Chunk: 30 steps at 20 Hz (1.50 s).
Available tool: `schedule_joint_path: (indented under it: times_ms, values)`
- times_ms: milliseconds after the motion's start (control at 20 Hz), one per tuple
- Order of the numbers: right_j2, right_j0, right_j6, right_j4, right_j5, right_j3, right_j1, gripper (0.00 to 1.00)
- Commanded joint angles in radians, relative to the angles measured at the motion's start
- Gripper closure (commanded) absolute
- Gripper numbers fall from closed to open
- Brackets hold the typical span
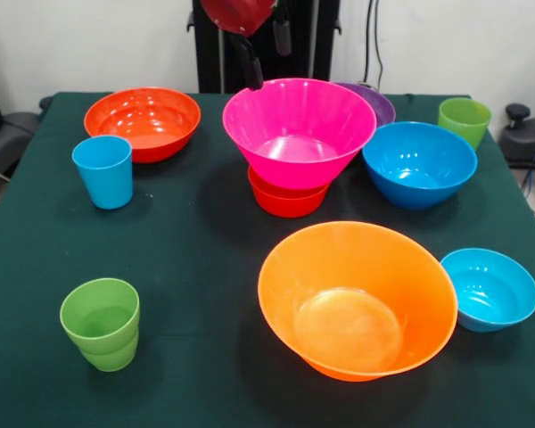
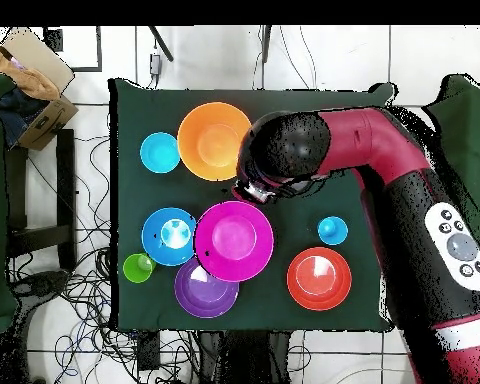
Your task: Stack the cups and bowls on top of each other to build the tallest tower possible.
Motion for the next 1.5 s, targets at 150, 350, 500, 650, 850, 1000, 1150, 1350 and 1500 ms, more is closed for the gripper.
schedule_joint_path:
  times_ms: [150,350,500,650,850,1000,1150,1350,1500]
  values:
    - [0.014,0.046,-0.116,-0.055,-0.013,-0.036,-0.075,0.00]
    - [-0.003,0.098,-0.074,-0.038,0.041,-0.097,-0.057,0.00]
    - [-0.020,0.102,-0.084,-0.050,0.034,-0.124,-0.044,0.00]
    - [-0.023,0.105,-0.121,-0.050,0.054,-0.155,-0.029,0.00]
    - [-0.014,0.075,-0.250,-0.088,0.041,-0.179,-0.002,0.00]
    - [-0.007,0.041,-0.357,-0.131,0.014,-0.192,0.030,0.00]
    - [0.010,0.013,-0.476,-0.163,0.023,-0.234,0.071,0.00]
    - [0.026,-0.010,-0.609,-0.213,0.043,-0.295,0.113,0.00]
    - [0.034,-0.022,-0.672,-0.234,0.043,-0.323,0.130,0.00]
